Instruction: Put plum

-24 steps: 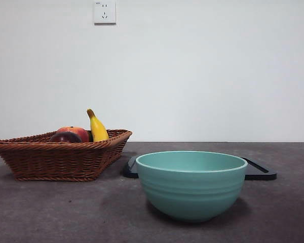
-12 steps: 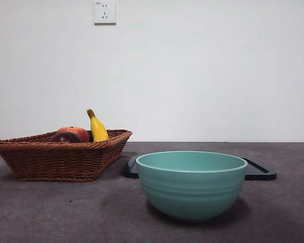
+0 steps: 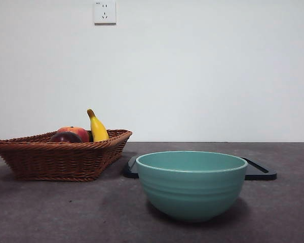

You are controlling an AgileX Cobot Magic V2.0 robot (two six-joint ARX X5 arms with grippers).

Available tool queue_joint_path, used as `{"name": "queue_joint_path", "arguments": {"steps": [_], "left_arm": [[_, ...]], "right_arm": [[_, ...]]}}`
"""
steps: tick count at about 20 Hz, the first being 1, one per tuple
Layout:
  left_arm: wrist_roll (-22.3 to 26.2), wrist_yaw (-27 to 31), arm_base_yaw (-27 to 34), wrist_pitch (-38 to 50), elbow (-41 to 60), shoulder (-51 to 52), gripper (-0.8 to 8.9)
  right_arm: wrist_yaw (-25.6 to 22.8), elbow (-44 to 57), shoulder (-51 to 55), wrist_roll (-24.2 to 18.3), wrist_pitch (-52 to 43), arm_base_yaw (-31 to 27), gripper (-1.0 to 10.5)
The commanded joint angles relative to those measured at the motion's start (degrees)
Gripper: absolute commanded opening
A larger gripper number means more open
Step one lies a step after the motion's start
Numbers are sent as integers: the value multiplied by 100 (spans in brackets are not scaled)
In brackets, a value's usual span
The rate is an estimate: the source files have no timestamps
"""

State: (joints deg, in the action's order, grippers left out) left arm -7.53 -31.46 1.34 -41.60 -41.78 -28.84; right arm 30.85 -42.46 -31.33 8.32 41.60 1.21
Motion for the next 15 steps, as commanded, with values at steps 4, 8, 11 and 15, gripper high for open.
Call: {"name": "queue_joint_path", "arguments": {"steps": [4,8,11,15], "left_arm": [[1012,-463,-149,-804,-658,-726,9],[1462,-501,-352,-1537,-1010,-1145,9],[1464,-496,-400,-1530,-1014,-1163,9],[1499,-496,-400,-1456,-1014,-1158,47]], "right_arm": [[131,-859,-863,-817,992,216,7],[127,-1281,-1281,-1187,1493,479,8],[109,-1294,-1316,-1211,1547,649,8],[109,-1294,-1314,-1202,1545,691,46]]}}
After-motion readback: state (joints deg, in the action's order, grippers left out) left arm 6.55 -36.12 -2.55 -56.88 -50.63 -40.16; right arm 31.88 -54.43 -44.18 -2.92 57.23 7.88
